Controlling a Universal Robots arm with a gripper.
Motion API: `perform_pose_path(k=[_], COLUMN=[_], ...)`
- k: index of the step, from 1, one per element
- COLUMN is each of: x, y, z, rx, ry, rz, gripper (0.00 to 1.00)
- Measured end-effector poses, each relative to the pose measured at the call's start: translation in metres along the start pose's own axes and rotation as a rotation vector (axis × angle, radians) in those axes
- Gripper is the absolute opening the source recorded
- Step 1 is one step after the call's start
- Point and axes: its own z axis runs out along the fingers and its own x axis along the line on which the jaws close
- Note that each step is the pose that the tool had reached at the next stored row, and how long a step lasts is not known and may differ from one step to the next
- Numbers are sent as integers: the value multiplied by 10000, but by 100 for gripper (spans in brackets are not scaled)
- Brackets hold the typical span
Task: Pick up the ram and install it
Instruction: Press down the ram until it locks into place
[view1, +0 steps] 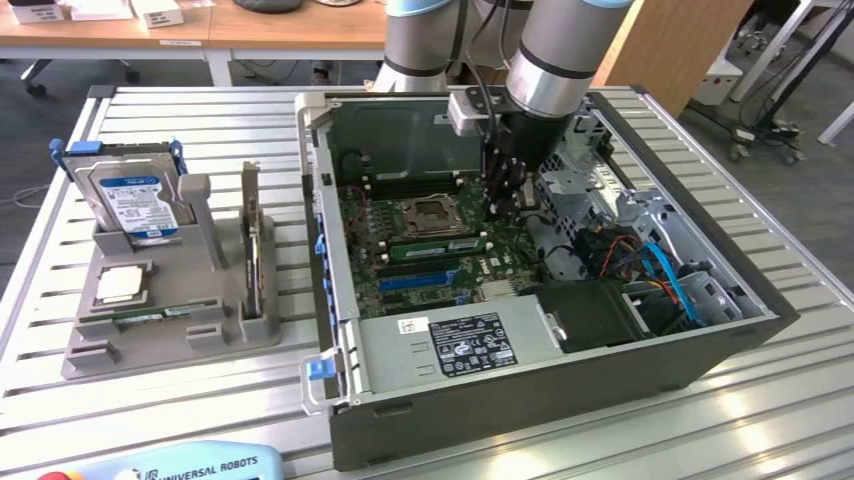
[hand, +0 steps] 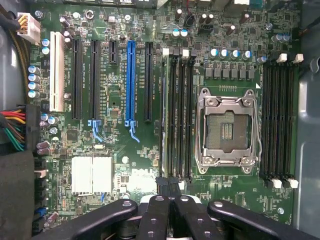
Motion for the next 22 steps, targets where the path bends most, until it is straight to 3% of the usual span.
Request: perform_pose_path(k=[22], x=[9], y=[-8], z=[181], rx=[0], ry=[-10], rz=[0], gripper=[10])
